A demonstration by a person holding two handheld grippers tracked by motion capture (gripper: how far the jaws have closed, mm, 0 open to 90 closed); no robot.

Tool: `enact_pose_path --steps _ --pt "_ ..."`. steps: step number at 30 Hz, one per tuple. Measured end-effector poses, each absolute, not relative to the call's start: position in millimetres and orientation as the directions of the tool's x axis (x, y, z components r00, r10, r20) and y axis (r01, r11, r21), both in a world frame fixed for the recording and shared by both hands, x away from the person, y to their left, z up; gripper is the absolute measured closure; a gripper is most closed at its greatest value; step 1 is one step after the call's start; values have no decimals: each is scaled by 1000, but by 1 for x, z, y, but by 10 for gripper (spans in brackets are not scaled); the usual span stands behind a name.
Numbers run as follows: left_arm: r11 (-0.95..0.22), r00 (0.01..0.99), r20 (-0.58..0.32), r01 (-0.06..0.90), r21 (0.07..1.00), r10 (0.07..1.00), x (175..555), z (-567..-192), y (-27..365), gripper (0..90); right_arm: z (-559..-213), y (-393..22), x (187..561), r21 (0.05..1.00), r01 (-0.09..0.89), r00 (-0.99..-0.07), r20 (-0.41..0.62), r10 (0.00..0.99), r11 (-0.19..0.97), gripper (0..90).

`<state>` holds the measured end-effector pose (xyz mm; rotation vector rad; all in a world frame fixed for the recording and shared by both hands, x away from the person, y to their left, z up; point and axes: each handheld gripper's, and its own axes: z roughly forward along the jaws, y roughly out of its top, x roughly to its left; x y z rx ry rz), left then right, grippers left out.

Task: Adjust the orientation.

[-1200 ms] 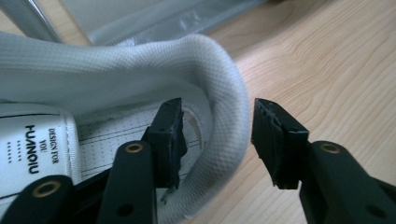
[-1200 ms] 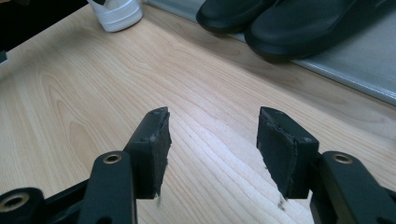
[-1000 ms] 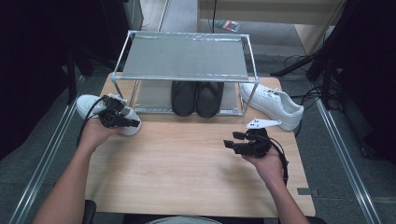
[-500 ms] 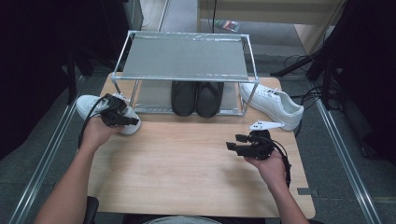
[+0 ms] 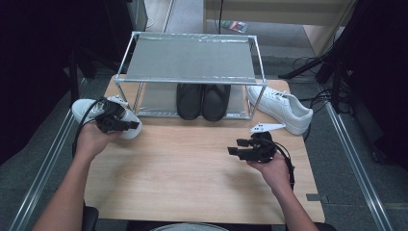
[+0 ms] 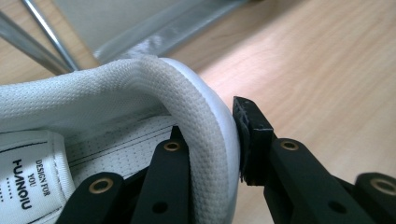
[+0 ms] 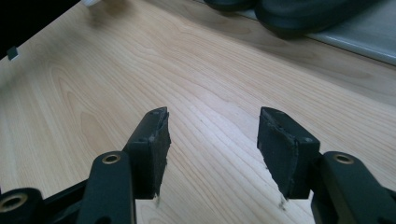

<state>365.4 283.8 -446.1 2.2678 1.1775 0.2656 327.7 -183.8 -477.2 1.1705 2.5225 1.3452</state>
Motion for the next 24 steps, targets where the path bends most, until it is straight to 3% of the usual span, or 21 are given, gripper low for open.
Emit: enact_pose_path --steps 12,24 --pt "-459 590 -83 701 545 803 321 -440 261 766 -475 -162 339 734 569 -753 284 594 371 456" --pt "-508 646 -121 690 516 754 293 -438 203 763 -474 -147 348 734 552 -777 280 564 397 456"
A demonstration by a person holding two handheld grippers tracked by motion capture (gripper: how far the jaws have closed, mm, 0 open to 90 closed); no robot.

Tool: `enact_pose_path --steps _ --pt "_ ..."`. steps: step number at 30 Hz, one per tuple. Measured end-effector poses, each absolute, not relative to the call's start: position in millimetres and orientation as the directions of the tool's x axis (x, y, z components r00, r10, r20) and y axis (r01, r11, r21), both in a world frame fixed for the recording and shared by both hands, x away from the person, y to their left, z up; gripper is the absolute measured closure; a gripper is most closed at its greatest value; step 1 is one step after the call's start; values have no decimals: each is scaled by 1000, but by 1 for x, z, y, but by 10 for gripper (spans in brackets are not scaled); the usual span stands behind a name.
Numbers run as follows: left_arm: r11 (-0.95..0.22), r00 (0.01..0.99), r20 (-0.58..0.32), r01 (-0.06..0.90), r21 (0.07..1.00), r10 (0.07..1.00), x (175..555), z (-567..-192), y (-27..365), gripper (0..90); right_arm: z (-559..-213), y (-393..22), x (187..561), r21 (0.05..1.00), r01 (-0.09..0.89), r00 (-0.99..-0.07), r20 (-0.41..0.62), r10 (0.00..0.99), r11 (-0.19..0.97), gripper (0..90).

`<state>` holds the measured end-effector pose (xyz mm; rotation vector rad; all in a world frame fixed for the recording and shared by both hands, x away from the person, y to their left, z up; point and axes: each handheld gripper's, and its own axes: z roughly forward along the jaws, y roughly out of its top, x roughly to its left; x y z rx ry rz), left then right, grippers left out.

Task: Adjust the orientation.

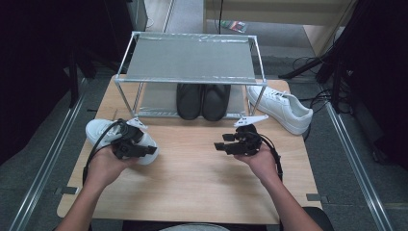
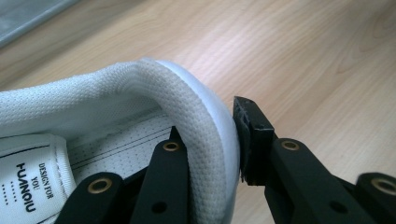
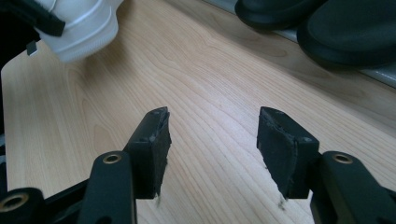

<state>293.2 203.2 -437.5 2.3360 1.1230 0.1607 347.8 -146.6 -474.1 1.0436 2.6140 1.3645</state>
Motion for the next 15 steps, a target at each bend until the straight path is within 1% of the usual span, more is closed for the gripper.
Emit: enact_pose_path --steps 6,7,9,13,15 --pt "-527 670 -127 674 518 732 287 -437 172 763 -474 -144 348 727 552 -781 280 559 408 459" --pt "-545 692 -143 664 512 708 287 -439 160 763 -474 -145 348 730 552 -779 280 561 403 460" --pt "-551 700 -149 659 512 699 287 -440 154 762 -474 -146 348 731 550 -780 278 560 403 460" --pt "-568 740 -203 636 523 642 287 -447 128 762 -474 -149 346 729 558 -771 279 572 396 461" --pt "-606 759 -176 616 504 626 286 -452 113 762 -474 -150 345 730 559 -768 278 577 392 461"
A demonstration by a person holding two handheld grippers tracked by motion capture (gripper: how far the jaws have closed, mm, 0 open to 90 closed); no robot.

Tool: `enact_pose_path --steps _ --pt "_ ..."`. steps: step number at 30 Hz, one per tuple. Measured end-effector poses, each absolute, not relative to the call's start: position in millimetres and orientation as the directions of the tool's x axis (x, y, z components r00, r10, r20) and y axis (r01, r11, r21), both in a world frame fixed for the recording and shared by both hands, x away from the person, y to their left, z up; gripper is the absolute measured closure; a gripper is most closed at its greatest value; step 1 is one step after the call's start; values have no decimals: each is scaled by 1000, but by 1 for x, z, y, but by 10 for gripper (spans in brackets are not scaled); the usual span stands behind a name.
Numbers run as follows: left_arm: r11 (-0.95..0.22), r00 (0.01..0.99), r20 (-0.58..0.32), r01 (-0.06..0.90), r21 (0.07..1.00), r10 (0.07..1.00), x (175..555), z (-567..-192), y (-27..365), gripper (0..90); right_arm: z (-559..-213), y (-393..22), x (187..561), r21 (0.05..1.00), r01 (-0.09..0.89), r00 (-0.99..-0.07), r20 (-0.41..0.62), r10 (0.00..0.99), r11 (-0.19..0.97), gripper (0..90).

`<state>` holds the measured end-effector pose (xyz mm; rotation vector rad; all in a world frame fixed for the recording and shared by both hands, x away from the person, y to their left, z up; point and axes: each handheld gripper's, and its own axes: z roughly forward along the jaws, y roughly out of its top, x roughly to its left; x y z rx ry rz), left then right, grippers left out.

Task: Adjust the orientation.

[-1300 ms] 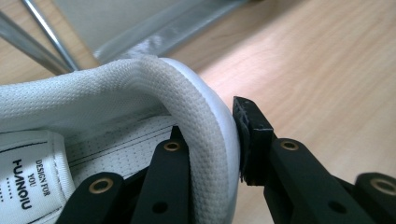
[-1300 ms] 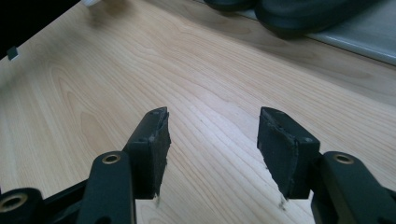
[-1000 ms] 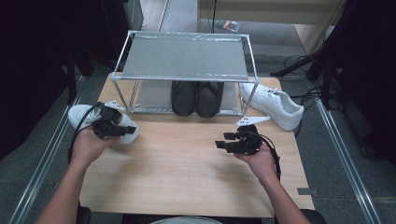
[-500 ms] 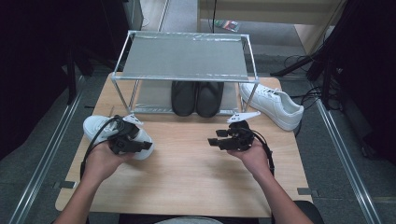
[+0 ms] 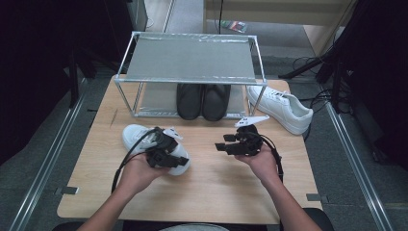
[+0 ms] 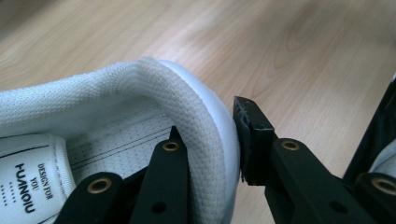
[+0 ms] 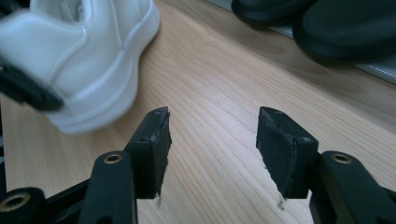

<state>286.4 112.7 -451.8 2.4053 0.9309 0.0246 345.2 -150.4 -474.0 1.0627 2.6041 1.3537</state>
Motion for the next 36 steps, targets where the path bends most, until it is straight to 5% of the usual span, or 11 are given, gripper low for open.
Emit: enact_pose_path --steps 21,36 --pt "-603 790 -211 584 543 575 303 -480 76 710 -477 -177 328 731 583 -722 265 640 355 463" --pt "-555 796 -202 555 619 571 302 -447 116 505 -479 -175 326 727 579 -728 257 636 369 462"
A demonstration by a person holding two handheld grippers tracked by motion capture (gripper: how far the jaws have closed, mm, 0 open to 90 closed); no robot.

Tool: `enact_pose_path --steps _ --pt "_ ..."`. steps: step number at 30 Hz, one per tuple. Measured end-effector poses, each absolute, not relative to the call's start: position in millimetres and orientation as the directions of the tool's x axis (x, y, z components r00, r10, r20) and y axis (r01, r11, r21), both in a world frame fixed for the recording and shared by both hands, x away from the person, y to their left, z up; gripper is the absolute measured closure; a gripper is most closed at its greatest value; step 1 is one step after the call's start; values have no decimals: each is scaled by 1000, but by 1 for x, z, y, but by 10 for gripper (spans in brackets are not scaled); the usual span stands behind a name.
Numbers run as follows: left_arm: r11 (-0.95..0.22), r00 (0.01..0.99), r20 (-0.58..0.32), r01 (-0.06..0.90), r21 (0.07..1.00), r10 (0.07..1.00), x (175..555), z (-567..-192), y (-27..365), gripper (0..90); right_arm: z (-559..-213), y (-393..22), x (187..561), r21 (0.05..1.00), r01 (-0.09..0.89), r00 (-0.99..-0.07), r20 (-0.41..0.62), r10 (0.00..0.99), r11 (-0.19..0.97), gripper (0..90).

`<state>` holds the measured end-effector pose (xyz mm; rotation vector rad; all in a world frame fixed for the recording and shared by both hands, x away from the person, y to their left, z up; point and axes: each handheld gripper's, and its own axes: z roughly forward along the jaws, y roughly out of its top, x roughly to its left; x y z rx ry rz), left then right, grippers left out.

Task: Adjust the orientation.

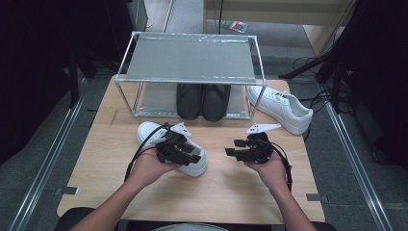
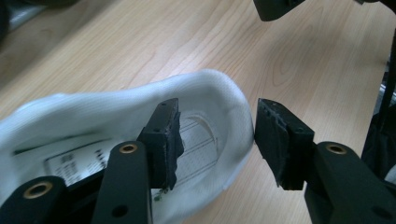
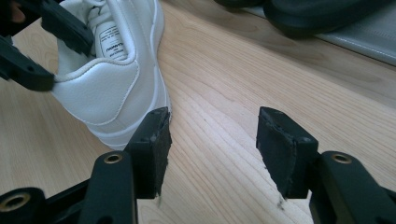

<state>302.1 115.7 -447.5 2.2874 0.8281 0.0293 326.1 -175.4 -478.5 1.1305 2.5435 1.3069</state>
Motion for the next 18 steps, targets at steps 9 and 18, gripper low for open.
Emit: enact_pose_path --steps 9,18 --pt "-502 762 -202 577 644 616 296 -437 149 472 -480 -159 331 722 559 -757 244 606 408 464" --pt "-455 729 -205 595 663 653 287 -434 178 528 -482 -134 335 739 508 -798 211 564 443 594"
